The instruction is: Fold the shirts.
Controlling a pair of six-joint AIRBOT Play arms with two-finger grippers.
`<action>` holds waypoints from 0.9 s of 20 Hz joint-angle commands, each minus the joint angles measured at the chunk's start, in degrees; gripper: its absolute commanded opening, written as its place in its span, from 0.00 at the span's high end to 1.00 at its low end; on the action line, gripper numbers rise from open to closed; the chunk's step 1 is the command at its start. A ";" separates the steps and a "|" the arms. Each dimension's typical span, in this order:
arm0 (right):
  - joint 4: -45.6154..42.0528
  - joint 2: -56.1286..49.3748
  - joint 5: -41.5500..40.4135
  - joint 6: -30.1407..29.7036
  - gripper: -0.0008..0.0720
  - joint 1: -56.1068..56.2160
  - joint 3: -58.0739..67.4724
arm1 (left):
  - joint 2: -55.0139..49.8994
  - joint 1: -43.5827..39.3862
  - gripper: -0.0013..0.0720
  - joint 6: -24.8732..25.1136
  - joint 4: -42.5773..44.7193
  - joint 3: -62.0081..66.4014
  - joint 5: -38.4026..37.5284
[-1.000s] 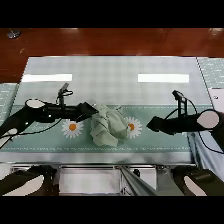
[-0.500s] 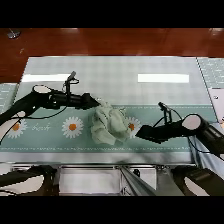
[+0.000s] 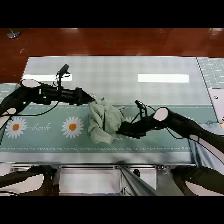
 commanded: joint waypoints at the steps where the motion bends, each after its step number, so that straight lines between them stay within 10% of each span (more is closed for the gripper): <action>1: 3.21 -5.44 -1.07 -1.40 0.93 3.15 5.05 | 0.15 1.18 0.95 -0.24 0.24 0.87 -1.14; 18: -33.86 18.95 24.02 2.32 0.95 -14.73 82.16 | 27.04 23.34 0.95 -8.50 -1.64 48.61 -3.04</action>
